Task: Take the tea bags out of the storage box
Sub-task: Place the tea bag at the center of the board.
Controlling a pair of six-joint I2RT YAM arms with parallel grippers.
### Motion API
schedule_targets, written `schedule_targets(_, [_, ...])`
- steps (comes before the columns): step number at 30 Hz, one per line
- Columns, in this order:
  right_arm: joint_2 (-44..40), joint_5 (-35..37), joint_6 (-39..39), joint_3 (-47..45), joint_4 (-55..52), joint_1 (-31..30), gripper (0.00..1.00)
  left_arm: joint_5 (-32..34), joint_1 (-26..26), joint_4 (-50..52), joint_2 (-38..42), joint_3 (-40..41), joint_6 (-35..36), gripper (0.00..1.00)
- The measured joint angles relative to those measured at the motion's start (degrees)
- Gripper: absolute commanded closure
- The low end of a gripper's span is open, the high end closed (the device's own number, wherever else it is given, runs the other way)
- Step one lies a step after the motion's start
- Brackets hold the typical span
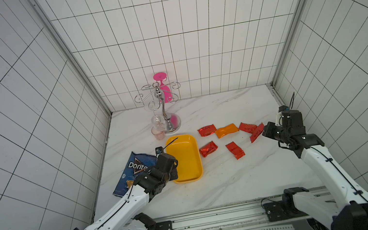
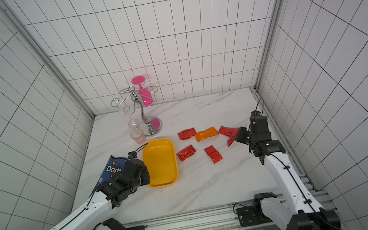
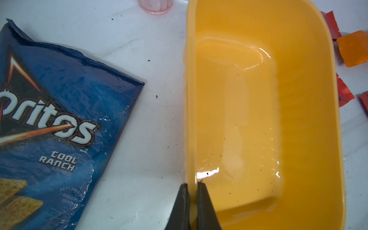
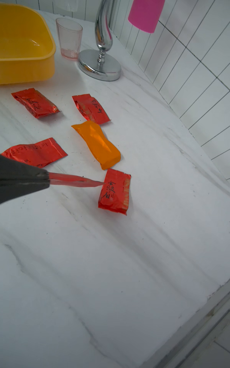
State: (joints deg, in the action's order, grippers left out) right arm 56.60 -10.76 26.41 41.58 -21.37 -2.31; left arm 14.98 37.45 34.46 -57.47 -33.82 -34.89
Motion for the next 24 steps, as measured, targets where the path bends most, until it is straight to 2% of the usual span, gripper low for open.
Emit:
schedule_targets(7, [4.8,-4.9,2.2,-4.7,1.1,2.3,1.0,0.0,0.0,0.0,0.0,0.0,0.0,1.0])
schedule_targets(17, [5.7,-3.6,2.6,-7.5,1.4,3.5,1.0,0.0,0.0,0.0,-0.1,0.0,0.0,1.0])
schedule_targets(19, [5.7,-3.1,2.7,-8.2,1.3,3.6,0.93,0.0,0.0,0.0,-0.1,0.0,0.0,1.0])
schedule_targets(22, [5.5,-2.4,3.0,-8.8,1.1,4.1,0.67,0.0,0.0,0.0,-0.1,0.0,0.0,1.0])
schedule_targets(24, [5.0,-1.7,3.0,-8.8,1.0,4.3,0.55,0.0,0.0,0.0,-0.1,0.0,0.0,1.0])
